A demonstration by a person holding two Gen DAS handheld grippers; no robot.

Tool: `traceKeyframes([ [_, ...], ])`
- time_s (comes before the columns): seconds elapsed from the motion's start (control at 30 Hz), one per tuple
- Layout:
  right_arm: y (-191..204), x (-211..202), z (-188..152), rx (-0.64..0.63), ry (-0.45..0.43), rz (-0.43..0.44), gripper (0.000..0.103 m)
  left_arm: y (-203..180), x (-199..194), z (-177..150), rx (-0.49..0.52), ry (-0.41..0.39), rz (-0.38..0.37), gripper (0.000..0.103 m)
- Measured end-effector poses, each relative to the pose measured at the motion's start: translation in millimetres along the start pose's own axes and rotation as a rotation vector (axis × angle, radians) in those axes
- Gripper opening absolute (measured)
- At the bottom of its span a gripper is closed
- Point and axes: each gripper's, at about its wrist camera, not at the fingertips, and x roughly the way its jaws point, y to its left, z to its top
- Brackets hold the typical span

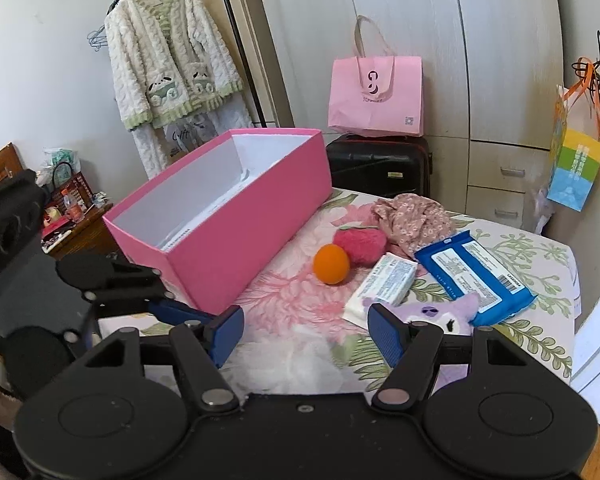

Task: Organize soft objects
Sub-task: 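Grasp the white mesh bath puff with the left gripper while the right grasps the green ball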

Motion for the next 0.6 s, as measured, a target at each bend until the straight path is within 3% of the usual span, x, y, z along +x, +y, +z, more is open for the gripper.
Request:
traceKeyframes([
  [0.27,-28.2,2.3,-27.6,-0.044,-0.094,-0.197,0.073,-1.4,36.2,-9.3,0.030,-0.030,0.084,0.080],
  [0.43,-66.2,6.1,-42.7,0.061,-0.150,-0.251,0.073,-3.2,46.6,-13.1,0.044,-0.076,0.134,0.084],
  [0.6,-101.5,21.4,-54.7,0.186,-0.153,-0.266,0.071,-0.3,54.6,-14.0,0.035,-0.100,0.177,0.085],
])
